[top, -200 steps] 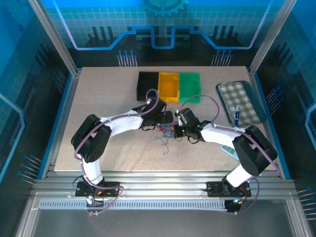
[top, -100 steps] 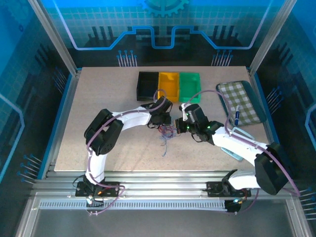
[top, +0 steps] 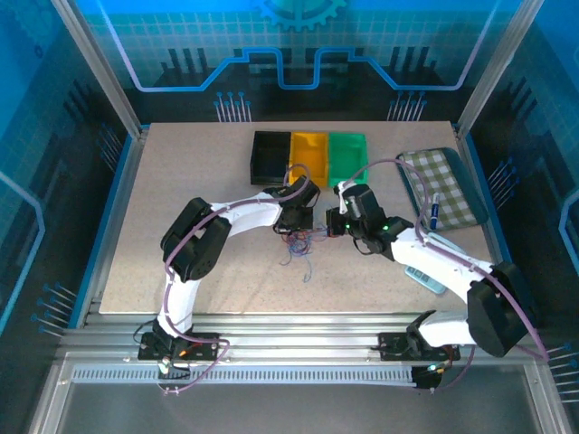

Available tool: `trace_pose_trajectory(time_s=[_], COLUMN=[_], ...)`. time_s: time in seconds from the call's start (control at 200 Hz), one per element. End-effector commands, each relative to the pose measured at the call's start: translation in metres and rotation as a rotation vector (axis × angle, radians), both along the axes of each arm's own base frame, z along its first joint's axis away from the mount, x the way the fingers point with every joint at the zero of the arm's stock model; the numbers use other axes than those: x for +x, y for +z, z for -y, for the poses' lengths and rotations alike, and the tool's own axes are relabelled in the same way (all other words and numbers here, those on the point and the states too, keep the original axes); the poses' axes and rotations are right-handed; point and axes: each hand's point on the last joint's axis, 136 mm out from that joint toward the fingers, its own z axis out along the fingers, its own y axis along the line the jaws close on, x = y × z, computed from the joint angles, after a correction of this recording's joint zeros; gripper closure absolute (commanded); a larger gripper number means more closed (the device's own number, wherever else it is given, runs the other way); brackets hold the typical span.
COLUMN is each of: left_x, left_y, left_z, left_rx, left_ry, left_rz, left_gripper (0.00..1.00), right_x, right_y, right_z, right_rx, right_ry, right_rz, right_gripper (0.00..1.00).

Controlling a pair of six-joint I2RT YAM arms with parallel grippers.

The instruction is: Untangle the cables

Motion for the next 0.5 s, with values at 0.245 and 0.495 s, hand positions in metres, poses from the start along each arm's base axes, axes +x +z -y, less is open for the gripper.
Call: trace_pose_trajectory(time_s=[0.245, 0.495], left_x=[-0.017, -0.018], left_y=[-0.023, -0.026], left_z=[-0.022, -0.03], left_rx=[0.115, 0.152], left_ry=[-0.013, 0.008], left_rz=[-0.07, -0.072], left_gripper=[1.0, 1.0], right_x=[0.018, 0.023], right_y=[0.032, 0.059], right_z=[-0.001, 0.002], right_rx=[0.019, 0.036], right_ry=[0.007, 0.004], right_rz=[0.052, 0.1], right_gripper=[0.94, 0.94])
